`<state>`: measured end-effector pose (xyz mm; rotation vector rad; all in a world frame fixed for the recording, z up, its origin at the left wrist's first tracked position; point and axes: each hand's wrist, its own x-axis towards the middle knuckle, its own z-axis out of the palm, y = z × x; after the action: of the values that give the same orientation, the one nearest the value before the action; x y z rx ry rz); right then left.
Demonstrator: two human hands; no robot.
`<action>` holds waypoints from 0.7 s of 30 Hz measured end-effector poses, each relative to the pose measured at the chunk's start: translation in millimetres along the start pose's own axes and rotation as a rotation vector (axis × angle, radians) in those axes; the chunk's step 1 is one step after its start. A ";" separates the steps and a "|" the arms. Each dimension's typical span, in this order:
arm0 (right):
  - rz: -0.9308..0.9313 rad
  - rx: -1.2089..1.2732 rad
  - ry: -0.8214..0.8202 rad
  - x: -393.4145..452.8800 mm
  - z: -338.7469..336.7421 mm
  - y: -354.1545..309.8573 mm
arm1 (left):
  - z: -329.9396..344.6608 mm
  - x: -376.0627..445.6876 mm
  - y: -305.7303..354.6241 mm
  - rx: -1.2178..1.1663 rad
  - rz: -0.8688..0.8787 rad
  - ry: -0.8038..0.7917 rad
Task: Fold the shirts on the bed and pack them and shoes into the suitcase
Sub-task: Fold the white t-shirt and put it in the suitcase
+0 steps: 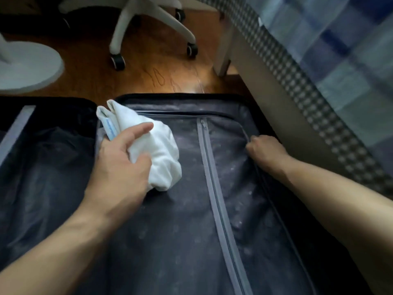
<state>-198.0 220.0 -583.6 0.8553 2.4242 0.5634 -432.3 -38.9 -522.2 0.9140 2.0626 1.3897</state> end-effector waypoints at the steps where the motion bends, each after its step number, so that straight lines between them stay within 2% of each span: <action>1: 0.013 0.009 -0.019 -18.2 3.9 -6.1 | -2.0 -5.9 0.3 0.014 -0.011 -0.021; 5: 0.097 0.116 -0.174 -110.5 8.6 -35.5 | -15.6 -29.4 5.1 0.018 -0.025 -0.082; 9: 0.161 0.200 -0.362 -246.2 17.7 -72.3 | -50.3 -61.8 40.2 0.030 -0.045 -0.139; 12: 0.337 0.332 -0.431 -325.8 0.3 -100.7 | -91.5 -97.4 74.6 0.074 -0.083 -0.144; 16: 0.595 0.572 -0.458 -336.6 -35.3 -126.8 | -163.9 -163.4 106.2 0.059 -0.180 -0.073; 18: 0.553 0.718 -0.513 -331.4 -51.1 -159.0 | -201.6 -195.2 110.8 0.035 -0.238 -0.045; 21: 0.618 0.863 -0.415 -324.4 -55.4 -207.8 | -240.7 -237.0 104.3 0.013 -0.327 0.016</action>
<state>-106.0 -156.3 -546.2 1.8722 1.9402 -0.4981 -420.0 -336.0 -331.0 0.5393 2.1196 1.2122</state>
